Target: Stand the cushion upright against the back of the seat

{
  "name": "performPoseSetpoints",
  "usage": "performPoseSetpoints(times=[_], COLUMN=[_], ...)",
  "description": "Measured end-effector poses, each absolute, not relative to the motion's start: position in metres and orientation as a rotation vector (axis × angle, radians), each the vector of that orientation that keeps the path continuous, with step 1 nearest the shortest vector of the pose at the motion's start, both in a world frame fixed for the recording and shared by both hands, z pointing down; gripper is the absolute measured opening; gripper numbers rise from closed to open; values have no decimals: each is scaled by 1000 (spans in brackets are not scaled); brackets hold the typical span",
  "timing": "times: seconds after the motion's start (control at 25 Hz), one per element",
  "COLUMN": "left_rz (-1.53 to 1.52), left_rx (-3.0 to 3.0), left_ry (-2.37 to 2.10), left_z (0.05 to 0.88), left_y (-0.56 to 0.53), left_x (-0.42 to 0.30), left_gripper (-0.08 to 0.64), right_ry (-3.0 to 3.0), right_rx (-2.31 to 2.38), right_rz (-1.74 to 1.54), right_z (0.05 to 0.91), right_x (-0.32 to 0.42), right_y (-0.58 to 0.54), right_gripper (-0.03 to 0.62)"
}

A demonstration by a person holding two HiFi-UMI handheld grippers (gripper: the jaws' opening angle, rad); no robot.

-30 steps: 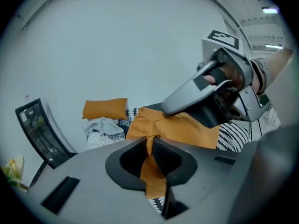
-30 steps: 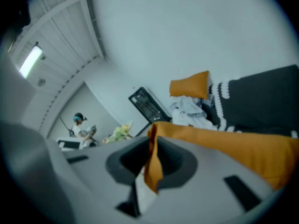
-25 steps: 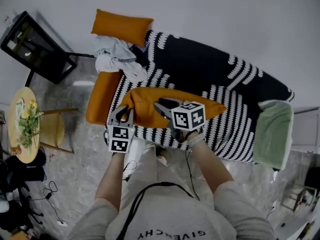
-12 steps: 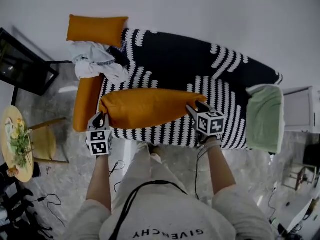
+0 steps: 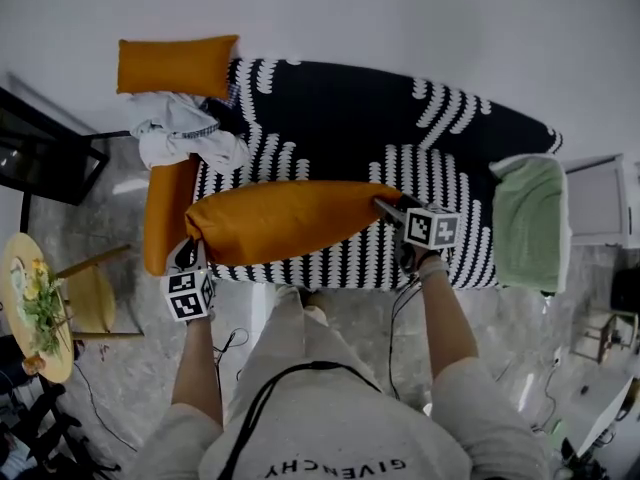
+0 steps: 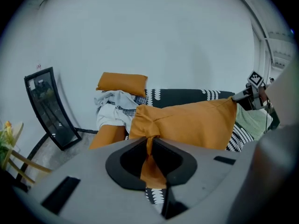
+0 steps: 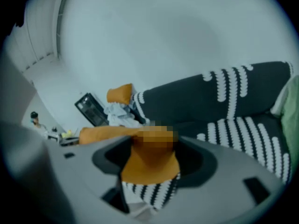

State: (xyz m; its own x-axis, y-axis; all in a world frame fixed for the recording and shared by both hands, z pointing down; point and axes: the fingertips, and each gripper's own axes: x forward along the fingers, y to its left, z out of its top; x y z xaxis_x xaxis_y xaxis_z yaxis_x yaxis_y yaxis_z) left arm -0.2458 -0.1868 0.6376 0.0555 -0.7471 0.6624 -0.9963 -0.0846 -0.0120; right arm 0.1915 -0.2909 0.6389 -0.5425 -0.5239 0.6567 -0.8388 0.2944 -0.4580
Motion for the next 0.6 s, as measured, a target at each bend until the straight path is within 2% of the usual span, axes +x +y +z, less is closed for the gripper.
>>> performPoseSetpoints(times=[0.08,0.12,0.24,0.32,0.6], left_rz=[678,658,597,574,557], left_rx=[1872,1872,1878,1880,1930], left_ry=[-1737,-1737,-1747,-1753,-1679], left_z=[640,640,634,631,632], left_y=[-188,-189,-200,-210,-243], left_x=[-248,-248,-248,-248,-236], left_gripper=[61,61,60,58,57], right_ry=[-2169,-2153,-2085,-2064,-2036], right_rx=[1175,1162,1169,1190,1305], right_rz=[1049,1002,877,840,832], right_z=[642,643,646,644,626], right_x=[183,181,182,182,200], right_y=[-292,-292,-293,-295,-303], right_gripper=[289,266,96,69,58])
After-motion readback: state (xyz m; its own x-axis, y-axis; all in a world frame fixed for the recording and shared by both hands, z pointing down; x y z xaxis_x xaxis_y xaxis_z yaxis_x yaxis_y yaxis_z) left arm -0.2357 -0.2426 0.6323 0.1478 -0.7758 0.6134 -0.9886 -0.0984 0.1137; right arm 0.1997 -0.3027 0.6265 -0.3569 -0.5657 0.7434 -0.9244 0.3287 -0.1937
